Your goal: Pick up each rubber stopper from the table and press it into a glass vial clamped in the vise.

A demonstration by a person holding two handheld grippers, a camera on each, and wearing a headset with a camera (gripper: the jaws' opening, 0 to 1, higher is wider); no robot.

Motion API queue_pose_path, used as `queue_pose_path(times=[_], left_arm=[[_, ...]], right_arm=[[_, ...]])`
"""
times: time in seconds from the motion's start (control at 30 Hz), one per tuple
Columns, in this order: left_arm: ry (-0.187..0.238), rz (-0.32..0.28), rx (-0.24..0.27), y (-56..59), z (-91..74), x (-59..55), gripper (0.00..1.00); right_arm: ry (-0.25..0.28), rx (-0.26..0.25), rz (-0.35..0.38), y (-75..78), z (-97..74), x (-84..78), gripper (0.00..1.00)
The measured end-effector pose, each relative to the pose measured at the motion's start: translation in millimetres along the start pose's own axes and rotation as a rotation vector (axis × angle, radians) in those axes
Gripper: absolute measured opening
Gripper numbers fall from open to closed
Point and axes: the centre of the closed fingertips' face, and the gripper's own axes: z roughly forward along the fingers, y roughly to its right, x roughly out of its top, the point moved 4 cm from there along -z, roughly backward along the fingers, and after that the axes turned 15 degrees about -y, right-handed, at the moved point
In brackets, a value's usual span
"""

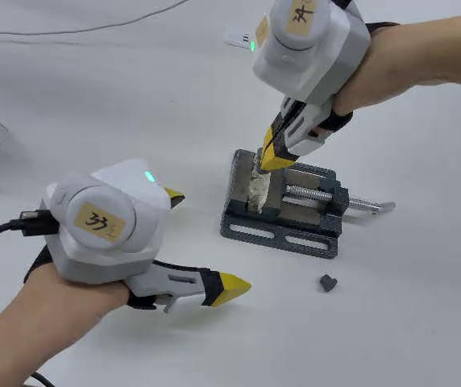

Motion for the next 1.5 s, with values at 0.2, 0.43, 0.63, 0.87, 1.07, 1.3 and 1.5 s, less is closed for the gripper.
queue_pose_path(times=[0.2,0.43,0.63,0.87,1.07,1.3,1.5], left_arm=[[0.003,-0.009,0.000,-1.2,0.8,-0.7,0.82],[0.003,-0.016,0.000,-4.0,2.0,-1.6,0.82],[0.003,-0.019,0.003,-4.2,0.8,-0.9,0.82],[0.010,-0.015,0.015,-2.8,-5.5,0.0,0.82],[0.014,-0.017,0.027,-3.9,-10.4,0.3,0.82],[0.017,-0.004,0.035,-4.9,-14.4,5.4,0.82],[0.019,0.012,0.043,-5.3,-17.6,10.6,0.82]], right_arm=[[-0.029,-0.011,-0.021,-2.0,0.0,2.3,0.00],[-0.018,0.027,0.043,-0.5,1.2,-3.1,0.00],[-0.044,0.022,0.036,2.2,1.4,-1.1,0.00],[0.040,0.067,0.104,5.3,0.7,-8.0,0.00],[0.080,0.055,0.145,-3.0,-1.6,-8.7,0.00],[0.037,0.051,0.133,-0.8,-1.2,-1.9,0.00],[0.016,0.050,0.142,-0.2,-1.3,-1.2,0.00]])
